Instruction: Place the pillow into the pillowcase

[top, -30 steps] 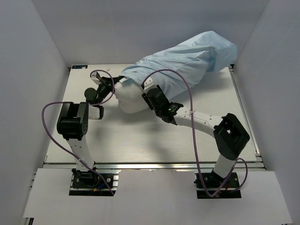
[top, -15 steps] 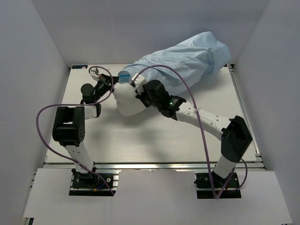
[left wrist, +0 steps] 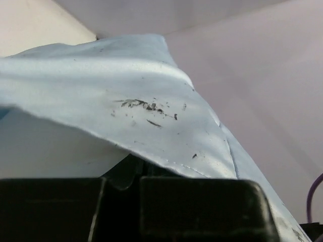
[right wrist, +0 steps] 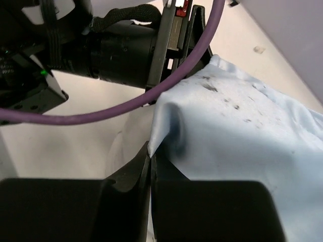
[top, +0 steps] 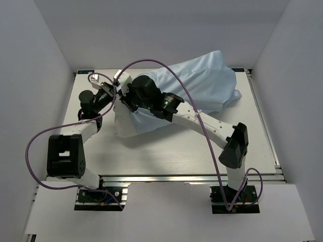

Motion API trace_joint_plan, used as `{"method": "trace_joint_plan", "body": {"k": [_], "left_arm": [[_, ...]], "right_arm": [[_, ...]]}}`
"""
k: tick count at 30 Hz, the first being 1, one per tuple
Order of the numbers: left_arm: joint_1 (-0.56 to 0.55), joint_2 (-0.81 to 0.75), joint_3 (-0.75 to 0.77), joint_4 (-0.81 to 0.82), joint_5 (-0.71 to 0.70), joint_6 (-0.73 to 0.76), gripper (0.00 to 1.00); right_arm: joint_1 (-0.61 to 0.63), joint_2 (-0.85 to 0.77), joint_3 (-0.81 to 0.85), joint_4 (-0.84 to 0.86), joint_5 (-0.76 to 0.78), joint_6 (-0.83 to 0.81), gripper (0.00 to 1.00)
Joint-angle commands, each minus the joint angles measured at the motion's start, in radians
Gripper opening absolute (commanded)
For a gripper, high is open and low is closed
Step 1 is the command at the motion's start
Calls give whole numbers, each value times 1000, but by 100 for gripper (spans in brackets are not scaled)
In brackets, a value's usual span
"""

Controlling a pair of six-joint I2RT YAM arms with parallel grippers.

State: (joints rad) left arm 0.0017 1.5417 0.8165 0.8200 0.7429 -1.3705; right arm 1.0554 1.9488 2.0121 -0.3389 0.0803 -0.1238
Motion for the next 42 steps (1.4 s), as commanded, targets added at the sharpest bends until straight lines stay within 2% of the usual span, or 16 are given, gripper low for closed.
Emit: {"method": "trace_joint_plan", "body": {"k": [1, 2, 3, 4, 5, 6, 10, 12, 16, 20, 25, 27, 32, 35, 37, 42], "left_arm": [[-52, -52, -82, -108, 124, 114, 7], [-51, -66, -88, -154, 119, 132, 23], [-51, -83, -82, -223, 119, 178, 50], [-51, -83, -67, -223, 121, 209, 50], [-48, -100, -44, -334, 125, 249, 84], [-46, -110, -12, -402, 121, 348, 98], [-45, -152, 247, -886, 46, 657, 98], [-45, -172, 320, -994, -18, 770, 98], [-45, -204, 430, -1195, -140, 869, 98], [-45, -258, 432, -1275, -208, 912, 98], [-51, -394, 353, -1406, -125, 900, 98], [-57, -463, 261, -1473, -128, 892, 98], [-60, -751, -9, -1477, -105, 799, 98], [-62, -804, -143, -1408, -85, 740, 98], [-68, -798, -206, -1296, -71, 705, 98], [-152, -625, -237, -1098, -76, 706, 98]], "right_arm": [[17, -147, -61, 239, -65, 38, 0], [15, -165, -122, 241, -45, 38, 0], [3, -198, -157, 259, -21, 26, 0], [-9, -215, -195, 274, -20, 27, 0], [-27, -231, -254, 284, -11, 35, 0], [-47, -246, -265, 275, -14, 44, 0], [-174, -267, -291, 252, -57, 61, 0], [-207, -271, -294, 239, -71, 69, 0], [-259, -275, -314, 233, -117, 55, 0], [-290, -271, -343, 236, -134, 47, 0], [-307, -258, -358, 227, -168, 35, 0], [-308, -251, -357, 222, -180, 38, 0], [-308, -200, -288, 198, -206, 46, 0], [-304, -166, -228, 176, -240, 55, 0], [-291, -157, -210, 163, -258, 65, 0], [-224, -165, -211, 163, -263, 75, 0]]}}
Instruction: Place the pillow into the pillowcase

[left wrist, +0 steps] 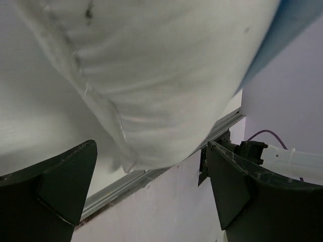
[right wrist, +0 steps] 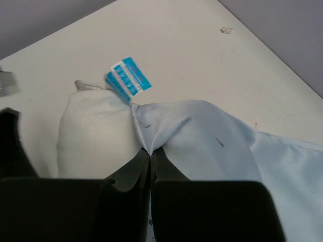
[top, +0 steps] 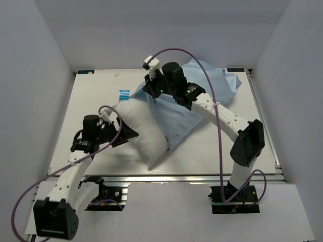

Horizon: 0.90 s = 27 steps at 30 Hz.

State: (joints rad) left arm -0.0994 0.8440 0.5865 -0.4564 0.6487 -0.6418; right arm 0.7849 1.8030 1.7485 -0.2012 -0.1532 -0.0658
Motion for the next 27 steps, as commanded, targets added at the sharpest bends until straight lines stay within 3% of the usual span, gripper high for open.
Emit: {"method": "trace_joint_plan", "body": {"k": [1, 7, 16, 20, 21, 24, 26, 27], "left_arm": [[-75, 101, -8, 214, 9, -50, 98], [-267, 358, 56, 456, -60, -108, 96], [-287, 490, 187, 757, -127, -188, 92], [-287, 526, 142, 901, -158, -286, 92], [-286, 526, 118, 977, -167, -307, 92], [-278, 533, 44, 1042, -178, -374, 93], [-278, 535, 45, 1012, -178, -363, 95], [-278, 529, 53, 957, -184, -354, 98]], "right_arm": [[54, -22, 52, 28, -28, 17, 0], [111, -31, 54, 36, -20, 23, 0], [200, -42, 86, 23, -36, 52, 0], [197, -57, 85, 22, 3, -12, 2], [191, -68, 69, 22, 45, -37, 22], [122, -125, -10, 6, 15, -141, 54], [17, -162, -32, -27, -40, -137, 63], [-27, -174, -43, -46, -124, -135, 75]]}}
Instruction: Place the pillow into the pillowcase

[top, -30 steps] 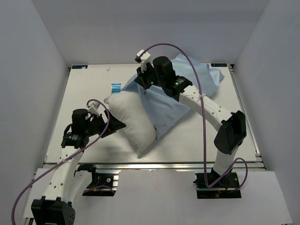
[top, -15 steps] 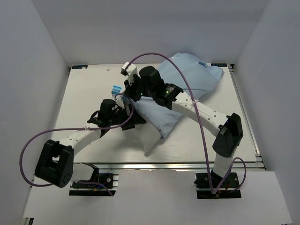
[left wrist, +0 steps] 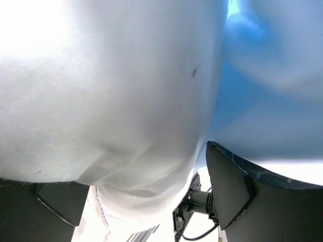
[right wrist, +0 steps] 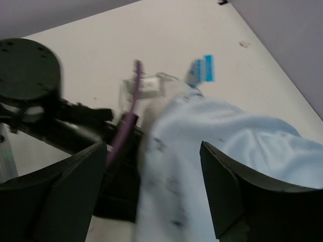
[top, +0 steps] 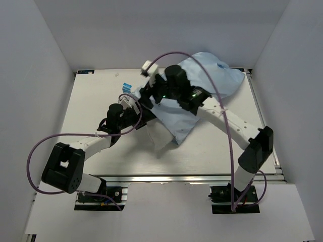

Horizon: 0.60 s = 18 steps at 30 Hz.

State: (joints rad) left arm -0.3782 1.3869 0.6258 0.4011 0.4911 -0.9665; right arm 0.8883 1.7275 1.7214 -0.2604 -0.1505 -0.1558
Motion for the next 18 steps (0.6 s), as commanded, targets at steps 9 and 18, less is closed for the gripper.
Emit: {"method": "trace_joint_plan", "body": {"k": [9, 18], "left_arm": [[56, -130, 57, -163, -14, 49, 98], [91, -302, 78, -540, 33, 123, 98]], "right_arm": [[-305, -360, -350, -31, -247, -191, 89], [-281, -597, -775, 50, -247, -143, 89]]}}
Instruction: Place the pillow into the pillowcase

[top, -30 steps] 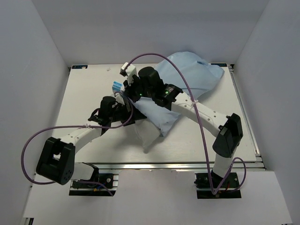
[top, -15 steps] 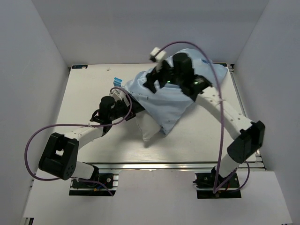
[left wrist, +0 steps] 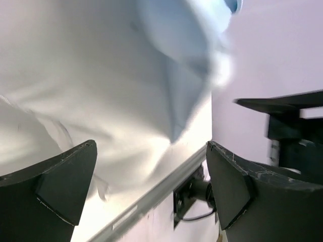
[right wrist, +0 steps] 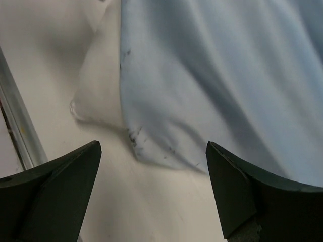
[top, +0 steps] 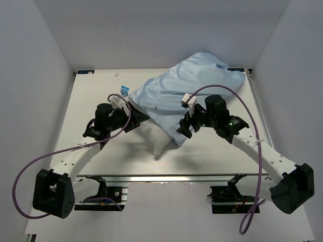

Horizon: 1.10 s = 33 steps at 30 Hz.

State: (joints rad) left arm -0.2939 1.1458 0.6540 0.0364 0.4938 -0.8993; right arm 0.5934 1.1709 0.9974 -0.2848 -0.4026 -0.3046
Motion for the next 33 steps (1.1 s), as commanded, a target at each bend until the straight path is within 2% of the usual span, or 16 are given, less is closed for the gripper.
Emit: {"method": "trace_joint_plan", "body": {"k": [1, 5, 7, 10, 14, 16, 20, 23, 25, 26, 28, 29, 31, 32, 33], "left_arm": [[7, -75, 53, -214, 34, 66, 98], [7, -145, 27, -371, 46, 108, 98], [9, -178, -26, -366, 74, 105, 98], [2, -181, -105, -294, 127, 48, 98], [-65, -152, -149, -190, 83, -3, 98], [-97, -98, -163, -91, 72, -42, 98], [-125, 26, -140, 6, 51, -47, 97], [-129, 106, -133, 91, 60, -62, 92], [-129, 137, -114, 117, 65, -62, 88], [-129, 158, -108, 126, 72, -62, 83], [-129, 170, -108, 151, 80, -64, 80], [-129, 175, -106, 157, 80, -64, 78], [-129, 181, -103, 171, 78, -61, 75], [-128, 181, -103, 180, 74, -62, 75], [-129, 187, -103, 194, 72, -66, 73]], "right_arm": [[26, -39, -63, 88, 21, 9, 89], [62, 6, -62, 137, 116, 71, 89], [92, 36, -52, 151, 125, 79, 89], [147, 59, -60, 177, 168, 78, 89], [187, 127, -52, 202, 249, 81, 90], [195, 147, -39, 205, 266, 88, 89], [207, 187, -40, 223, 324, 87, 89], [210, 219, -31, 231, 390, 75, 87], [210, 236, -14, 242, 403, 62, 80], [210, 249, -8, 248, 433, 61, 68], [210, 259, 3, 256, 430, 53, 53], [210, 263, 15, 256, 430, 47, 38], [210, 266, 30, 243, 424, 41, 23], [210, 262, 46, 236, 412, 35, 12], [210, 259, 53, 228, 374, 35, 7]]}}
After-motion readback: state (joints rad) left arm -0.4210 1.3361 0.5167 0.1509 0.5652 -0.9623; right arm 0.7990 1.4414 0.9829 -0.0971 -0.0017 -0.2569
